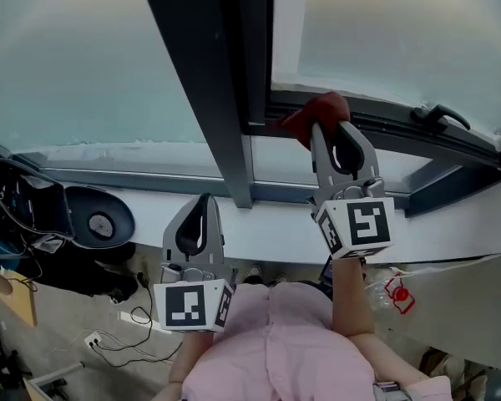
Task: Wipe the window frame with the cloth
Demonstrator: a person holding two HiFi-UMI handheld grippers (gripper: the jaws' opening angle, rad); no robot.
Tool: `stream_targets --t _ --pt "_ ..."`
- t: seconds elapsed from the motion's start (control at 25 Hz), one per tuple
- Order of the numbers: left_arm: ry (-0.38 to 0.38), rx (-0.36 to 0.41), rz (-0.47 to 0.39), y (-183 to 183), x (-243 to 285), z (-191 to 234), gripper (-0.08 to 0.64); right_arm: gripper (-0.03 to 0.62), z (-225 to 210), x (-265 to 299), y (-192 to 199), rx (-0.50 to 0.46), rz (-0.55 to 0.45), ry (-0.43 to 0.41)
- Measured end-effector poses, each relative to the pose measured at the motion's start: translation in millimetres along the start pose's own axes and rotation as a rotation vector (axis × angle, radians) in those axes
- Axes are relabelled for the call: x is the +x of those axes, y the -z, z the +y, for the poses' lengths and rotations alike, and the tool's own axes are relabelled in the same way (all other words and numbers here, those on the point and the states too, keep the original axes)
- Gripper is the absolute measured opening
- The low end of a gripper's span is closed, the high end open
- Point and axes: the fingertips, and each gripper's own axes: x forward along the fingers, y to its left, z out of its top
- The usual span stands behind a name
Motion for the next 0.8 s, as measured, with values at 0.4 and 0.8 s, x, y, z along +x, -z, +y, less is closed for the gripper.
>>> stream_targets --t 0.4,0.8 --pt "-0.125 -0.003 0.002 0 -35 48 -0.003 0.069 64 46 69 -0.019 0.177 -0.101" --pt "-0.106 -0.009 -0.009 -2 -32 44 -0.003 0.069 65 56 92 -0.073 0.214 -0.112"
